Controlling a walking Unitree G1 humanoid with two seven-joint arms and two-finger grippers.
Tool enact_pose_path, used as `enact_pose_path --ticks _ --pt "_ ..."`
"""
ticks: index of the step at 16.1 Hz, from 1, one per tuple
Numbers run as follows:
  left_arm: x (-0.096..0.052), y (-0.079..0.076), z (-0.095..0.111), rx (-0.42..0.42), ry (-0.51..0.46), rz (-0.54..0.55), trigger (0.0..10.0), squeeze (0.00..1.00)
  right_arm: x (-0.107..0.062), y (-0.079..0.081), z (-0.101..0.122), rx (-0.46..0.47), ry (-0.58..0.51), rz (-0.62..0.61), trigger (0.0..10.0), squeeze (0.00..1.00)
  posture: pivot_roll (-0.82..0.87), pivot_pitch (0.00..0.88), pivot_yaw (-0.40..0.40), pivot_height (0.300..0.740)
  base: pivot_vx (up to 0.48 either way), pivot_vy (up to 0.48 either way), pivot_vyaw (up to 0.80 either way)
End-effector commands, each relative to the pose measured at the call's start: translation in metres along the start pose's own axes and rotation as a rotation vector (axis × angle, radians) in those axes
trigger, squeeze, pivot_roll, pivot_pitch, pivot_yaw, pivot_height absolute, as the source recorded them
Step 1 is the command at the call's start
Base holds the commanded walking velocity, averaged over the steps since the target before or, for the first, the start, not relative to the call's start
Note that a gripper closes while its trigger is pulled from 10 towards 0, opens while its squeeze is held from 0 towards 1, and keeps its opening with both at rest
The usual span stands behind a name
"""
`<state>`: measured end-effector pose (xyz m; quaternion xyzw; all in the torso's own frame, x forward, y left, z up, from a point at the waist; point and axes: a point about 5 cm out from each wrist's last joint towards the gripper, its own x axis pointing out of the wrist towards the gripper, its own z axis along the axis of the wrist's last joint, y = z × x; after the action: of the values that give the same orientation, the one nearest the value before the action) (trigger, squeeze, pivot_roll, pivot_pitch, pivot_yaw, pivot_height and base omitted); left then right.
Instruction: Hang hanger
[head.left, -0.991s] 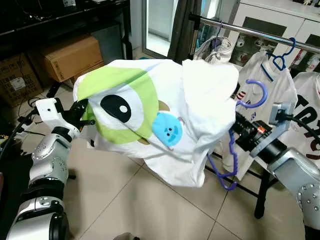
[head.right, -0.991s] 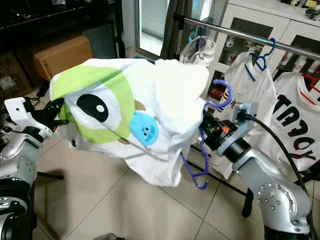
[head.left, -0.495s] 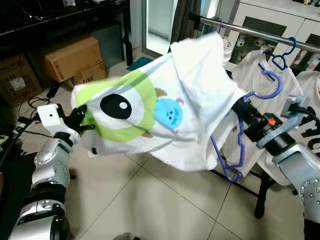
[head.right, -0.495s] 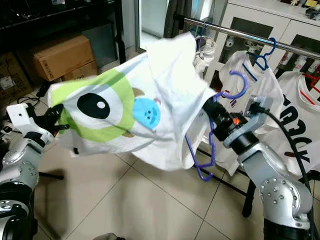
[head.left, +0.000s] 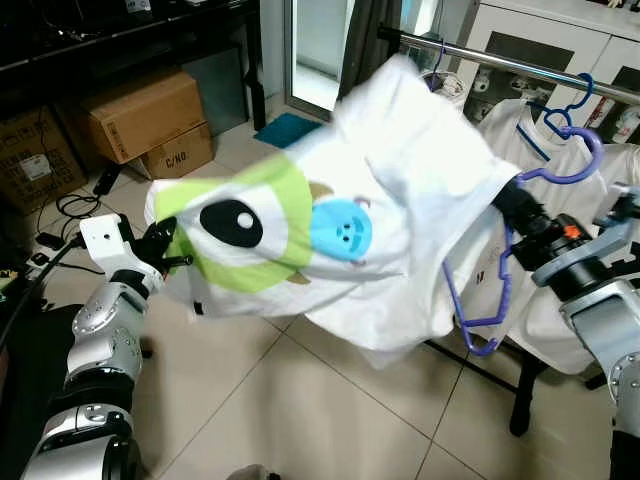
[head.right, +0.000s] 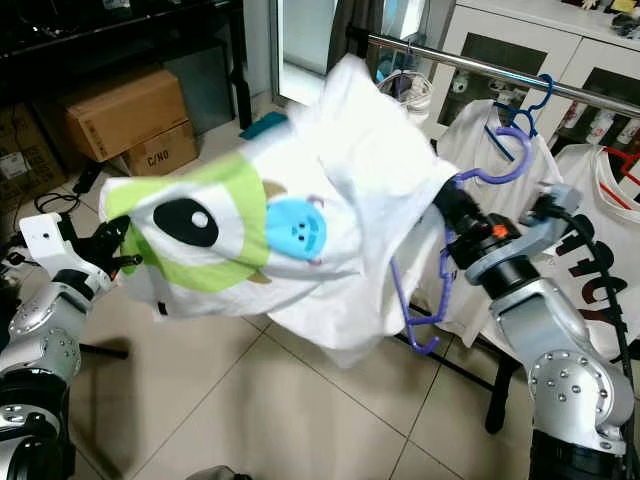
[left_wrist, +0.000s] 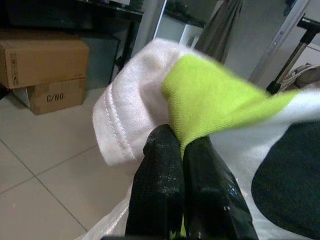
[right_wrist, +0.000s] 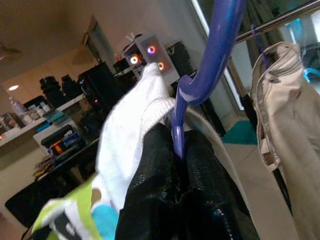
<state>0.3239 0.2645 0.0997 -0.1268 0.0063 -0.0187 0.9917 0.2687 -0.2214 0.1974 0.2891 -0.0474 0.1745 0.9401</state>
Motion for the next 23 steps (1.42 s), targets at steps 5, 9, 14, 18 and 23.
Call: enact_pose_path --ticks 5,9,14,18,23 --pt "-0.003 -0.003 -0.013 0.007 0.056 0.001 0.0 0.0 0.001 -0.003 0.014 -0.012 -0.08 -0.025 10.0 0.0 -0.15 0.0 0.004 0.74 0.0 0.0 0.0" --pt "-0.009 0.001 -0.025 0.019 0.111 0.035 0.0 0.0 0.002 -0.006 0.022 0.015 -0.124 -0.039 10.0 0.0 -0.16 0.0 0.006 0.74 0.0 0.0 0.0" --pt "-0.02 0.008 -0.042 0.043 0.177 0.077 0.0 0.0 0.004 -0.007 0.027 0.011 -0.143 -0.036 10.0 0.0 -0.16 0.0 0.002 0.74 0.0 0.0 0.0" --pt "-0.023 0.01 -0.046 0.048 0.195 0.085 0.0 0.0 0.007 -0.006 0.029 0.006 -0.147 -0.026 10.0 0.0 -0.16 0.0 -0.003 0.74 0.0 0.0 0.0" --pt "-0.033 0.012 -0.059 0.034 0.242 0.092 0.0 0.0 0.008 -0.007 0.035 0.029 -0.189 -0.027 10.0 0.0 -0.16 0.0 0.001 0.74 0.0 0.0 0.0"
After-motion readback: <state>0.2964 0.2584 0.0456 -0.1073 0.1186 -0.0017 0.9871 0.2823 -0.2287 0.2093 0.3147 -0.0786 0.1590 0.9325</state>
